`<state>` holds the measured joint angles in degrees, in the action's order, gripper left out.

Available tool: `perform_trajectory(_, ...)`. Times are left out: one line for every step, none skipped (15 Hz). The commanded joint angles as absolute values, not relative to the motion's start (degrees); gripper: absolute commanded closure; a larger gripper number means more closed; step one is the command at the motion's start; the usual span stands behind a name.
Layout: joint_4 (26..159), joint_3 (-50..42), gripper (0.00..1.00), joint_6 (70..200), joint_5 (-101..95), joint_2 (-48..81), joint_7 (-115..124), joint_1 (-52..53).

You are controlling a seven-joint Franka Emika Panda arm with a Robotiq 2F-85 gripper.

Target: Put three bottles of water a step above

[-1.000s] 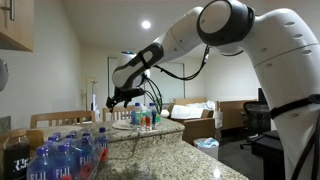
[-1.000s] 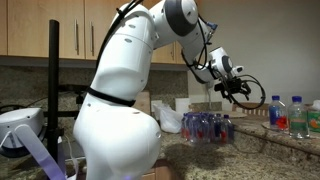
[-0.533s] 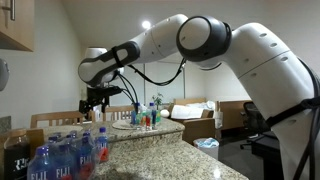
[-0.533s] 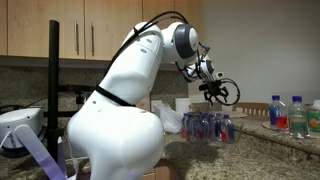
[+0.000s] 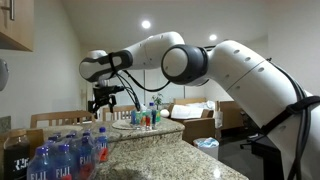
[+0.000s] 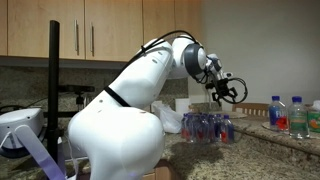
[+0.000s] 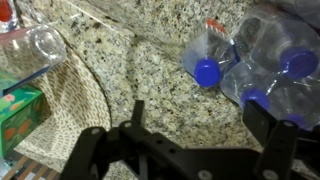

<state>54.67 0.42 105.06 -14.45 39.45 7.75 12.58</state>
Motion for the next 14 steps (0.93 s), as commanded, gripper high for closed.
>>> perform_trajectory(44.8,0.82,0.0,100.12,-10.99,46.96,6.13,11.55)
perform_trajectory(44.02,1.44,0.0,100.14,-10.61,48.25,6.15,11.03)
perform_trajectory(43.21,1.57,0.0,100.19,-10.01,49.43,6.1,10.85)
perform_trajectory(42.21,1.74,0.0,99.73,-9.39,50.43,5.97,10.73)
perform_trajectory(41.55,1.91,0.0,99.56,-8.94,51.24,5.84,10.64)
perform_trajectory(41.03,1.99,0.0,99.35,-8.67,51.99,5.78,10.62)
perform_trajectory(40.47,2.06,0.0,98.95,-8.44,52.52,5.71,10.65)
perform_trajectory(39.99,1.87,0.0,98.76,-8.38,52.86,6.02,10.65)
perform_trajectory(39.52,1.7,0.0,98.51,-8.38,53.12,6.28,10.72)
perform_trajectory(39.06,1.75,0.0,98.16,-8.19,53.37,6.14,10.57)
perform_trajectory(38.63,1.79,0.25,97.74,-8.13,53.58,5.94,10.51)
perform_trajectory(38.33,2.11,0.27,97.34,-7.77,53.77,5.33,10.27)
perform_trajectory(37.98,2.28,0.33,96.59,-7.51,53.93,4.97,10.16)
perform_trajectory(37.67,2.58,0.39,95.65,-7.07,54.13,4.25,9.96)
